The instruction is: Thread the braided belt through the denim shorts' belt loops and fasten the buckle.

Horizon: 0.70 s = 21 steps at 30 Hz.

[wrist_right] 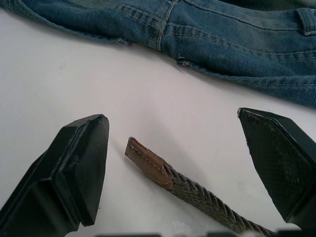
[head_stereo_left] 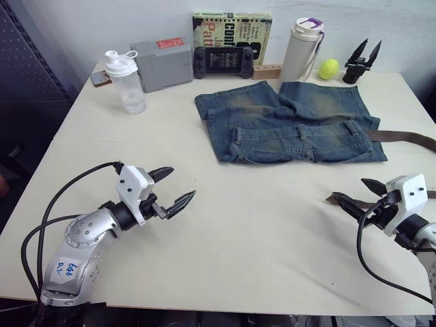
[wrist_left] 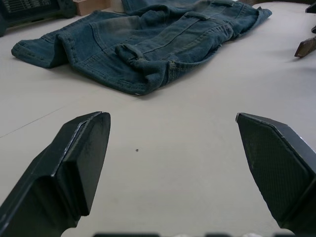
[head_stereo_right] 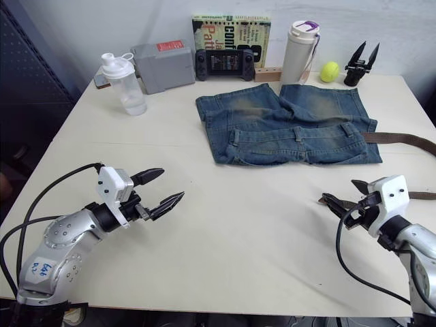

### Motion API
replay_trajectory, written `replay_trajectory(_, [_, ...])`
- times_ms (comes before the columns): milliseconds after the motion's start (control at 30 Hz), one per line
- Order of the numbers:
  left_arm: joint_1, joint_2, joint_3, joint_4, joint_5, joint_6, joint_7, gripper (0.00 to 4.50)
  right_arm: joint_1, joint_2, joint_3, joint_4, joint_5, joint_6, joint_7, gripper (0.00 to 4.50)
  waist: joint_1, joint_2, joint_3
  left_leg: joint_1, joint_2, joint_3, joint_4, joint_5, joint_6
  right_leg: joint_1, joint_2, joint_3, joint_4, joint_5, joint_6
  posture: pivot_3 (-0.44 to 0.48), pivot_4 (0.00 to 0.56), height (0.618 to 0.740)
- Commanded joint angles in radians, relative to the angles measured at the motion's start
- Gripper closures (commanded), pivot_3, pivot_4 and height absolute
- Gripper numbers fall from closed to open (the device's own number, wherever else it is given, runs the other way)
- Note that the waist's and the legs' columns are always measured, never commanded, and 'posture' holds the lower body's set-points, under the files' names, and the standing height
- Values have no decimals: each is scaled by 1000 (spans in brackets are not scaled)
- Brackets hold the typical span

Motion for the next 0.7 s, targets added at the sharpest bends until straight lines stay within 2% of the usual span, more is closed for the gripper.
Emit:
replay_trajectory(33, [8, -7, 11, -14, -16, -23, -7, 58, -12, 9, -6, -27, 9, -13, -9, 0, 0, 0, 0, 0, 0, 0, 0, 0, 0, 0, 0, 0, 0, 0, 0, 0, 150, 731])
replay_trajectory(700, [10, -4, 0, 25, -1, -71, -30, 58, -28, 4, 6, -5, 0, -19, 11, 0, 0, 0, 0, 0, 0, 0, 0, 0, 0, 0, 0, 0, 0, 0, 0, 0, 150, 731])
